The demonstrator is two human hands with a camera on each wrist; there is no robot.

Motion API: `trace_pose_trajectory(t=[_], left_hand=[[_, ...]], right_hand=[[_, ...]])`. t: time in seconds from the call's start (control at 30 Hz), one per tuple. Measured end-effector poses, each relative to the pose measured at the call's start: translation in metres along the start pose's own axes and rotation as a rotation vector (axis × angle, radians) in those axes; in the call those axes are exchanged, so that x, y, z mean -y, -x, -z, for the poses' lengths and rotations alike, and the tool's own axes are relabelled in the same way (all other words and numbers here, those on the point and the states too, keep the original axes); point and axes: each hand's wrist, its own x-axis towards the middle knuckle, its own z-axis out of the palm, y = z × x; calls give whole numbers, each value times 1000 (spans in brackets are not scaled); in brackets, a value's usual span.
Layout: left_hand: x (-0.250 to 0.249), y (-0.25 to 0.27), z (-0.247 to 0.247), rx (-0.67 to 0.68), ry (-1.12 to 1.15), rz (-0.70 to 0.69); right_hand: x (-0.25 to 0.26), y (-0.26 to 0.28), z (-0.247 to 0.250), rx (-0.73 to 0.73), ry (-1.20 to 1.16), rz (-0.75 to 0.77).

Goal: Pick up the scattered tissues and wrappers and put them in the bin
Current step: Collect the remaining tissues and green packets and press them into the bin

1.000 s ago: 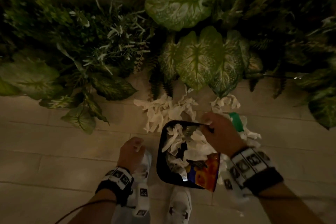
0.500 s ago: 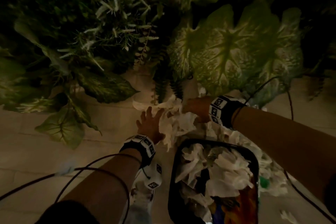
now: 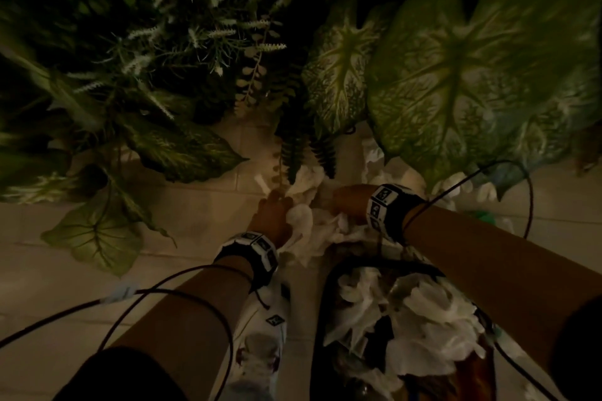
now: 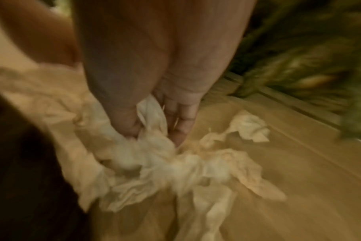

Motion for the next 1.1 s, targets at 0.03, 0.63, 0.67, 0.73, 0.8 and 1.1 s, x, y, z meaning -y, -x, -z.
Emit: trace_pose_trajectory(t=[0.03,0.63,0.67,0.73,0.8,1.1], left_hand=[[-2,3,5,-20,61,-12],[-71,146,116,-494,326,-196],[-81,157,118,-493,325,-232],[-102,184,119,-469,351,-302],[-122,212,114,-430,389,-370],[-154,263,10,14,494,-300]], right_hand=[[-1,10,5,2,-65,-13],[60,238,76,-610,-857,-96],[68,252,73,-676,-872,-102],[85,280,63,-784,-945,-145],[106,307,48,-898,-1029,-208],[201,358,-37,-1112,-1356,-733]])
